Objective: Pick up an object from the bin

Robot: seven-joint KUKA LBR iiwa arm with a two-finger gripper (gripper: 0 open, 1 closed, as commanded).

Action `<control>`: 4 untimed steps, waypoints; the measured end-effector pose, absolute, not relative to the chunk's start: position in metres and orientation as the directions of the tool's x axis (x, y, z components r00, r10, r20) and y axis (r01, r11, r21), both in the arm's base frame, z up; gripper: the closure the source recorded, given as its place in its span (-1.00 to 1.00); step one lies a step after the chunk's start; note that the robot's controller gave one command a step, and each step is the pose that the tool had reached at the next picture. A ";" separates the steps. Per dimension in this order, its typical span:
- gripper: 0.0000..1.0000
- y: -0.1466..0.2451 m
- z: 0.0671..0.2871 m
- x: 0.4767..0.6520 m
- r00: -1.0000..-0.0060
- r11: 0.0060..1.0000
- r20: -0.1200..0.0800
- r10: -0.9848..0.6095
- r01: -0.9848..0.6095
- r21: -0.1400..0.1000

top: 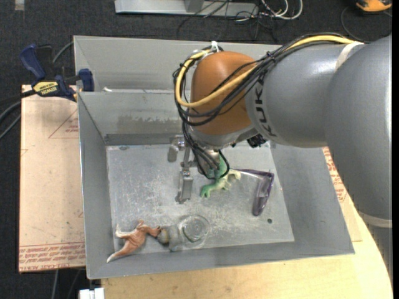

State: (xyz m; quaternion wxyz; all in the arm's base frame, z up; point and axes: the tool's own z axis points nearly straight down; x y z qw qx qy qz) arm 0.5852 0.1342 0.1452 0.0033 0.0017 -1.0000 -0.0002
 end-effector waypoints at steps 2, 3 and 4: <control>-1.00 0.125 0.095 0.566 -0.993 0.993 0.001 -0.116 -0.116 0.002; -1.00 0.144 0.069 0.528 -0.993 0.993 0.001 -0.120 -0.120 0.002; -1.00 0.156 0.070 0.534 -0.966 0.966 -0.001 -0.260 -0.260 0.002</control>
Offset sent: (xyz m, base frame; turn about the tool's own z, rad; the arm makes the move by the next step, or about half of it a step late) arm -0.0291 -0.0138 -0.0752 -0.1627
